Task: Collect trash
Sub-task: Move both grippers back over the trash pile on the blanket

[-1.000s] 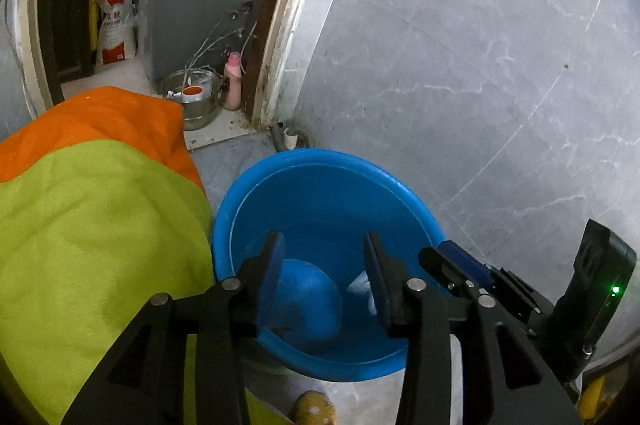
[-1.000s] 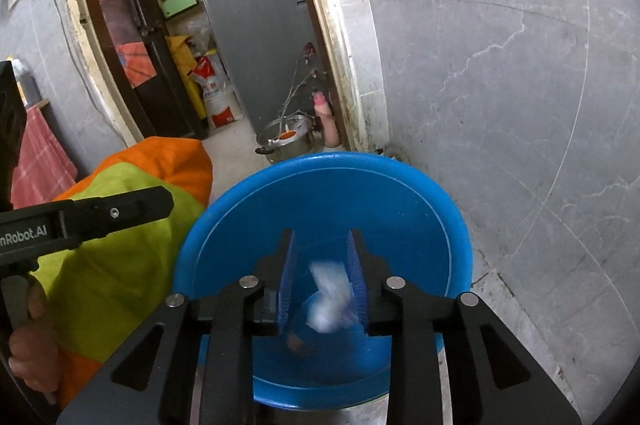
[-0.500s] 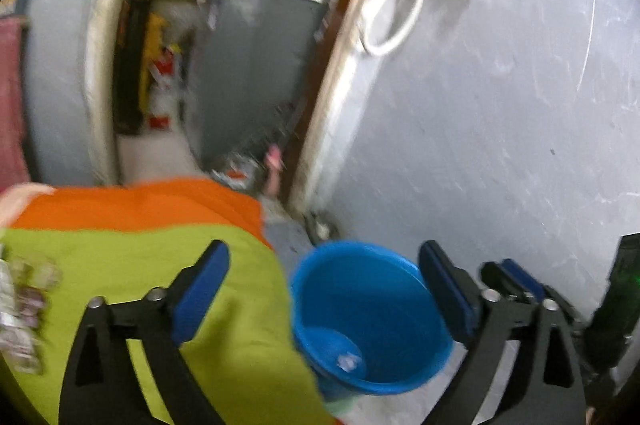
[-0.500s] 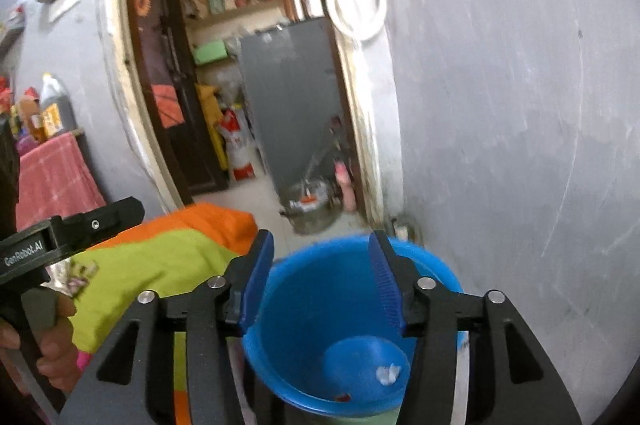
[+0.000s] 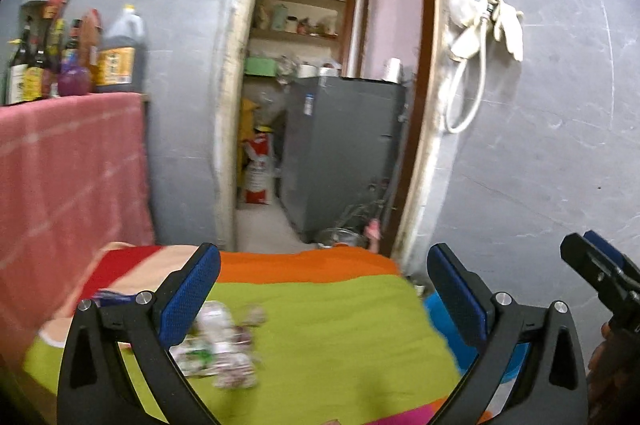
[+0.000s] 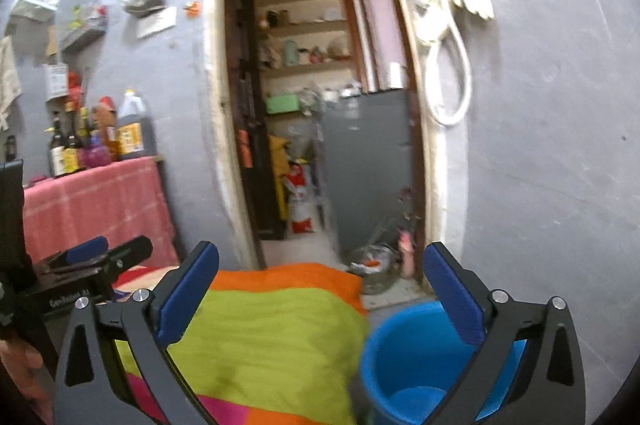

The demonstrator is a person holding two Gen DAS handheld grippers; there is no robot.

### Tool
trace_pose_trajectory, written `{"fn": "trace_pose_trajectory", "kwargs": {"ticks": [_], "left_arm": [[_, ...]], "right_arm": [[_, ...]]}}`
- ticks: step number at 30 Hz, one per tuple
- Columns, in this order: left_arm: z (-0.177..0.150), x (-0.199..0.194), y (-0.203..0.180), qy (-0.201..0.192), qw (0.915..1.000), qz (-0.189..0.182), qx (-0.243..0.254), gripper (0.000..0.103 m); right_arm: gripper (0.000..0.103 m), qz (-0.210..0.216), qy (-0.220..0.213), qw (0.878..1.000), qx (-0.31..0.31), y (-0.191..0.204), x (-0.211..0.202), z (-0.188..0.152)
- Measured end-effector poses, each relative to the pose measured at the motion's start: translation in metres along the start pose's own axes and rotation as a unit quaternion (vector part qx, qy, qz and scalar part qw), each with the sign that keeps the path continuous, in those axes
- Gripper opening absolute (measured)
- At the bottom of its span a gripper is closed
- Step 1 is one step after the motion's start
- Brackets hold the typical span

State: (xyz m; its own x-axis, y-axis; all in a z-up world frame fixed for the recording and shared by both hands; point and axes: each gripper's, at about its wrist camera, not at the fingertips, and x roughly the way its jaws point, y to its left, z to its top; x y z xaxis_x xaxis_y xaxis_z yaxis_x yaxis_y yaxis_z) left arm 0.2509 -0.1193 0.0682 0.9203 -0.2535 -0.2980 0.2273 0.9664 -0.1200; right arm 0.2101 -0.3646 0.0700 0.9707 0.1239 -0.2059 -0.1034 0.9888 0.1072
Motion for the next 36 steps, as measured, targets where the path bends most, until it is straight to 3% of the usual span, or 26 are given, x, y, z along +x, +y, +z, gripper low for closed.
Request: {"fn": "trace_pose_trajectory", "kwargs": {"ticks": [7, 16, 36], "left_arm": [[-0.019, -0.039, 0.052, -0.014, 0.9981, 0.059, -0.009, 0.101], [-0.036, -0.066, 0.098, -0.021, 0.992, 0.124, -0.013, 0.101], [-0.062, -0.065, 0.144, 0.001, 0.9835, 0.177, -0.038, 0.101]], "right_arm": [[0.103, 0.036, -0.007, 0.999, -0.015, 0.065, 0.007, -0.01], [0.103, 0.061, 0.009, 0.998, -0.007, 0.103, 0.024, -0.026], [0.103, 0.085, 0.04, 0.995, -0.026, 0.136, 0.054, -0.052]]}}
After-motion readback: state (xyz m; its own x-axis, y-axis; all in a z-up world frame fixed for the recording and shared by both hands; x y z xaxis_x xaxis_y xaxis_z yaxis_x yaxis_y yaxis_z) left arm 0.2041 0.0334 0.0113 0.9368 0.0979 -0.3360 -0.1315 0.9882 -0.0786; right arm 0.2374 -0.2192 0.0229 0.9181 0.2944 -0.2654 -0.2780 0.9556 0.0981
